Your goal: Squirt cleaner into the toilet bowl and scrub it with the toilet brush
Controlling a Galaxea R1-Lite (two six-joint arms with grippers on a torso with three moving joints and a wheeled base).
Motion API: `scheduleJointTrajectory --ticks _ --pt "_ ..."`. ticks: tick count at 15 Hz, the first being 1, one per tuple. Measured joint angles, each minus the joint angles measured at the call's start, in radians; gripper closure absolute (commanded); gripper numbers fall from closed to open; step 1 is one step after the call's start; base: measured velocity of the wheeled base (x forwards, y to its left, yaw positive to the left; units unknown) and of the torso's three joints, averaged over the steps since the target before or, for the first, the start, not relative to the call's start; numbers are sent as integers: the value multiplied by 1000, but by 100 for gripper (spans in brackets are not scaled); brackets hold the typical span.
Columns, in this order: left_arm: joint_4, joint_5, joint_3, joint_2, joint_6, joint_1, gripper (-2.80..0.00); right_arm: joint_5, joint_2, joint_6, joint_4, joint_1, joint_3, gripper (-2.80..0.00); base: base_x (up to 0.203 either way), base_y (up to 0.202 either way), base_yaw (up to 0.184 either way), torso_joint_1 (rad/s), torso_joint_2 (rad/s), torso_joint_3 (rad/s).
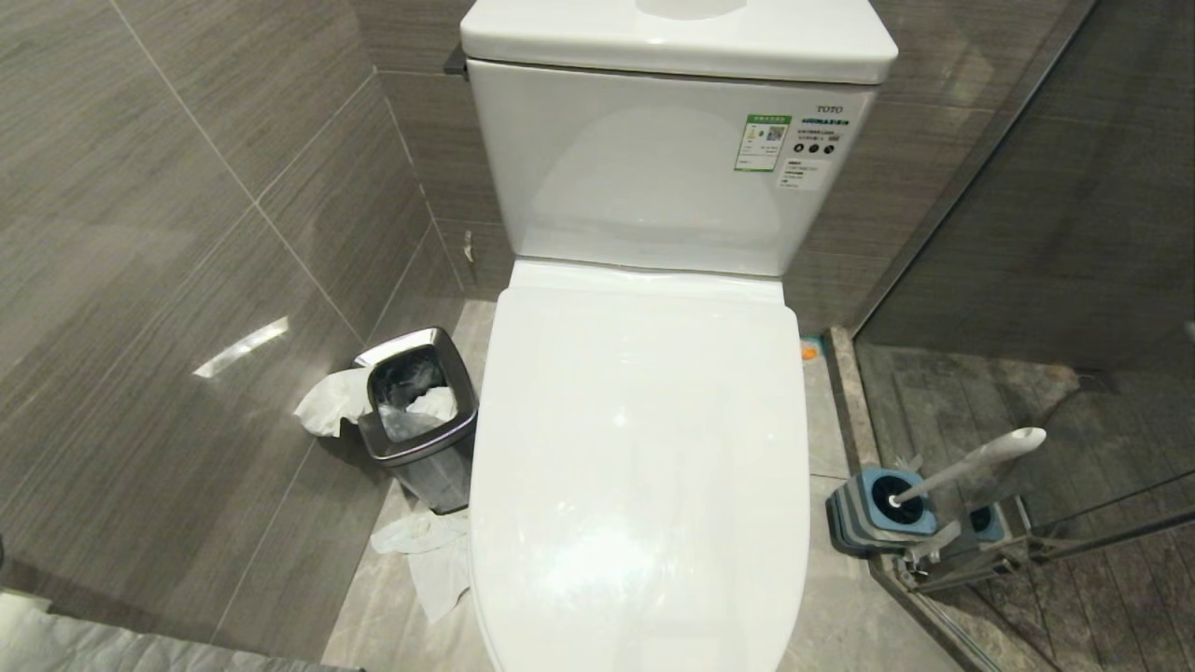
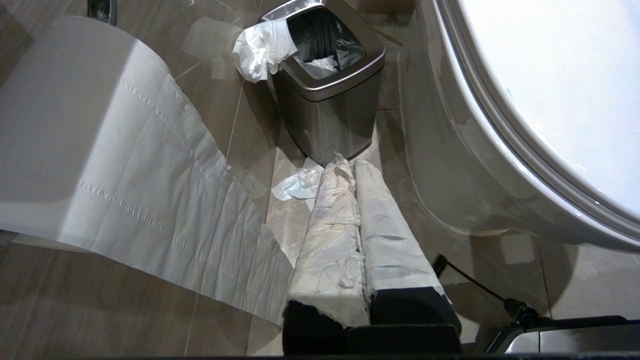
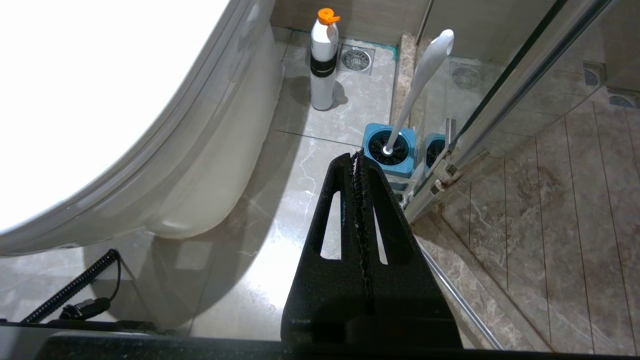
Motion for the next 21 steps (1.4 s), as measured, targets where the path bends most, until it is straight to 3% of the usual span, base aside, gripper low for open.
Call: scheduleJointTrajectory --ticks 21 --pt "0 0 0 0 0 0 0 0 0 0 0 0 0 0 0 0 0 0 0 0"
